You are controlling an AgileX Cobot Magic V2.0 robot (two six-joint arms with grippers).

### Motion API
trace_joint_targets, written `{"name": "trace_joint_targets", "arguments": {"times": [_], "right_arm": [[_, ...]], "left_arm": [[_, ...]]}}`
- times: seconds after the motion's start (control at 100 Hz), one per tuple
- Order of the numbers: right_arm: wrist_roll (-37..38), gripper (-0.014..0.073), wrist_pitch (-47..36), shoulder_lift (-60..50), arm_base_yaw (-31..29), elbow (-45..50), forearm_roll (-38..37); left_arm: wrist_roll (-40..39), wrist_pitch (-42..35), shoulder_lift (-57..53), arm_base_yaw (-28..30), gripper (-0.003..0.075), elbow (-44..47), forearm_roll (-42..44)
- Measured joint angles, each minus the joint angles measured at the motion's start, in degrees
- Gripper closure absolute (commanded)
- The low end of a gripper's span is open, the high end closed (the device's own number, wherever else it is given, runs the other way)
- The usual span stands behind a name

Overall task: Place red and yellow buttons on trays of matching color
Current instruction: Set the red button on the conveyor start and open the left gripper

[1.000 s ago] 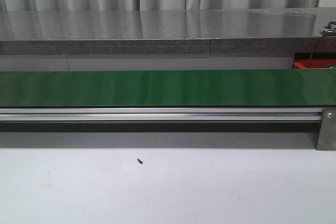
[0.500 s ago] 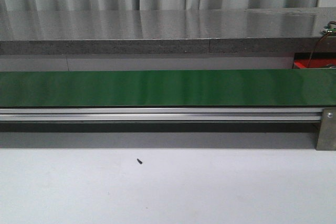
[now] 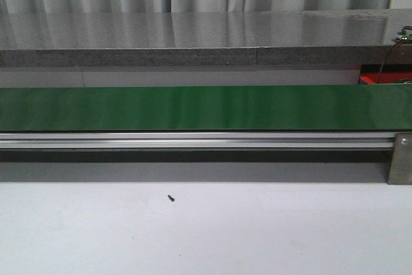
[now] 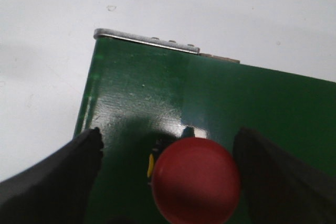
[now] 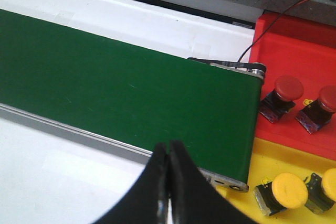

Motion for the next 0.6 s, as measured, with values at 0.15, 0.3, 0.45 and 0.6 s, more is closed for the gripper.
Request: {"name": "trace_joint_targets", "arguments": {"times": [0.15,0.3,0.45,0.6], "right_arm": [[0.0,0.0711,0.0,0.0,0.0,0.0,0.0],[0.0,0.0711,0.0,0.0,0.0,0.0,0.0],[0.0,0.0711,0.0,0.0,0.0,0.0,0.0],[0.0,0.0711,0.0,0.0,0.0,0.0,0.0]], "left_arm": [[0.3,-1.2,-3.5,0.0,0.0156,0.1,-0.2],[0.3,-5.0,-6.1,0.0,0.0156,0.1,0.0],[0.3,-8.1,-6.0,1.3,0.0156,0.1,0.7],[0.3,-11.3,-4.7,5.1,0.0156,0.1,0.9]]}}
